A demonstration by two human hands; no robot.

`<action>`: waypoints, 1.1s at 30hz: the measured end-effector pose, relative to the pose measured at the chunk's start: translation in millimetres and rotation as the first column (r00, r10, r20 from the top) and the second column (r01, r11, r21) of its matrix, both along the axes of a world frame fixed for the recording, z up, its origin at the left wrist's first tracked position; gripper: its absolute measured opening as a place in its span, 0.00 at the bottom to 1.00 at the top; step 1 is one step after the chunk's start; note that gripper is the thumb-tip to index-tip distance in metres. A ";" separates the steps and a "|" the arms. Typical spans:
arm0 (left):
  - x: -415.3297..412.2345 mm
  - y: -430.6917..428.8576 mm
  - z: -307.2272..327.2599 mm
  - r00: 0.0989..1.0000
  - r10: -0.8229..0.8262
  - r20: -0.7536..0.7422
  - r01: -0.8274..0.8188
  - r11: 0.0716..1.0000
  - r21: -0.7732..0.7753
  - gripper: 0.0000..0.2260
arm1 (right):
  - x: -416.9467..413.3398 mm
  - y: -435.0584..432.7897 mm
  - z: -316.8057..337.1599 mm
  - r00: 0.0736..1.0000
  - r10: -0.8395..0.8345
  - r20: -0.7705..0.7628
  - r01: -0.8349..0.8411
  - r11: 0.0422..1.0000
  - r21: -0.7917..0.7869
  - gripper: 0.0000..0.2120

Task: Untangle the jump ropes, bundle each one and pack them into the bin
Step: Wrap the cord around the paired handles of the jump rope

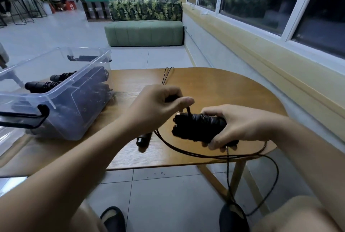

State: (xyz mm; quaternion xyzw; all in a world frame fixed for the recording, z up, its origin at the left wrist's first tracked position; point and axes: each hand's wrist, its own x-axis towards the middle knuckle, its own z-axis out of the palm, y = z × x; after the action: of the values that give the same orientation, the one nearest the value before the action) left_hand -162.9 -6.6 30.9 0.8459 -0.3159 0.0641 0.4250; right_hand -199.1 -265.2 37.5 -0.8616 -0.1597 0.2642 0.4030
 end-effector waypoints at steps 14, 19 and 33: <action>-9.1 -12.1 -16.0 0.928 -0.150 -0.341 0.058 0.963 -0.265 0.26 | -7.2 -4.1 19.6 0.997 0.062 0.049 -0.078 0.838 0.540 0.25; -13.7 -30.6 -26.2 0.930 -0.080 -0.360 0.000 0.976 -0.217 0.21 | 7.6 -8.9 10.5 0.940 -0.333 0.073 0.211 0.737 0.642 0.33; -5.9 -12.2 -15.0 0.994 0.067 -0.087 -0.055 0.990 0.132 0.17 | 19.8 -24.1 -15.2 0.930 -0.350 0.115 0.329 0.929 0.168 0.28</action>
State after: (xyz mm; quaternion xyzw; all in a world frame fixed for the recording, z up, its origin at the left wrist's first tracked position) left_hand -168.8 -18.8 15.9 0.8829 -0.2737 0.0177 0.3813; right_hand -179.3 -289.2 22.4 -0.8610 -0.0552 0.1156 0.4921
